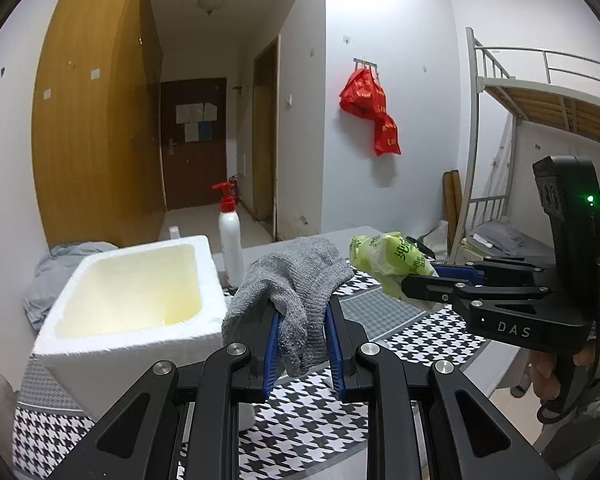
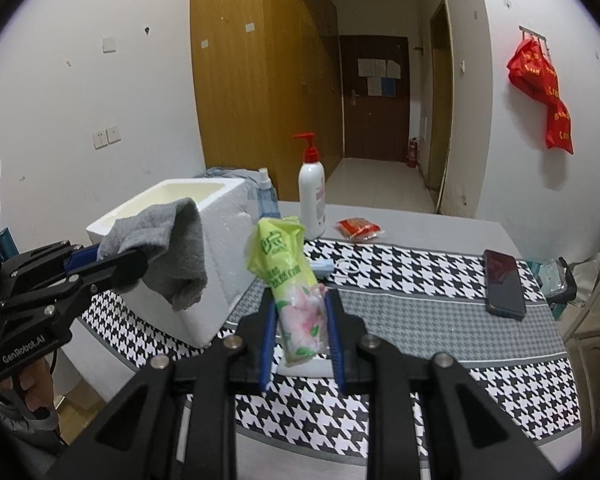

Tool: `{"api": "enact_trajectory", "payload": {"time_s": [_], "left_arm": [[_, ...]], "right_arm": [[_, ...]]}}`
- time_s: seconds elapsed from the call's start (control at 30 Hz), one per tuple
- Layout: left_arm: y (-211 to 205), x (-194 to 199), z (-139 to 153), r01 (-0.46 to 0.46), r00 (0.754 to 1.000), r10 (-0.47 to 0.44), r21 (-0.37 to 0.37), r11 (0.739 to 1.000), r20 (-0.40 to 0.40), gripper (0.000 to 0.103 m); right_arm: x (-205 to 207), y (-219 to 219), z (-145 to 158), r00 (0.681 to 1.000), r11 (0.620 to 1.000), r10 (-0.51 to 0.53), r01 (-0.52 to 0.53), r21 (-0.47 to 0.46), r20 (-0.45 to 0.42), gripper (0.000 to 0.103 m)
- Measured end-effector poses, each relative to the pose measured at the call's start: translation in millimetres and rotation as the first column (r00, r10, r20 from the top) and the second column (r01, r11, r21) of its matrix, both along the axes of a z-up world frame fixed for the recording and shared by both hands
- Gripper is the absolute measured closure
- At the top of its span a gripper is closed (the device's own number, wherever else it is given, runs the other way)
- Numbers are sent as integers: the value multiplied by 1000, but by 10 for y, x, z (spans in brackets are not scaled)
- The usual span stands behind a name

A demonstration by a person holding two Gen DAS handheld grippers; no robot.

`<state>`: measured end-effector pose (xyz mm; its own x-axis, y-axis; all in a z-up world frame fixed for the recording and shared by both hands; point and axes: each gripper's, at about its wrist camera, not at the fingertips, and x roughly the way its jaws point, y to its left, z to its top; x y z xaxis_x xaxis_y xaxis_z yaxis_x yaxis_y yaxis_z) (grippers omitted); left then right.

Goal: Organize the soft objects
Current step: 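Carry the grey sock with the left tool over the foam box opening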

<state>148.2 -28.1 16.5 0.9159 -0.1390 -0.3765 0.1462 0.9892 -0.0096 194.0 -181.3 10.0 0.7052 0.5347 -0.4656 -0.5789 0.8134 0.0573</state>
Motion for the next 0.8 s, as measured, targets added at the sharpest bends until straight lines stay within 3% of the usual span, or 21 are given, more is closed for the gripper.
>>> {"api": "enact_trajectory", "payload": {"time_s": [0.47,0.8], "left_arm": [[118,-65,137,14,998,-14,-1,1000,58,80],[299,-40,223,-28,997,29,-8,1000,78,80]], "right_arm": [[-100,95,108,998,1000,3,-4,28,55,76],[-128,214,176,997,999,26,-29,45,75,76]]}}
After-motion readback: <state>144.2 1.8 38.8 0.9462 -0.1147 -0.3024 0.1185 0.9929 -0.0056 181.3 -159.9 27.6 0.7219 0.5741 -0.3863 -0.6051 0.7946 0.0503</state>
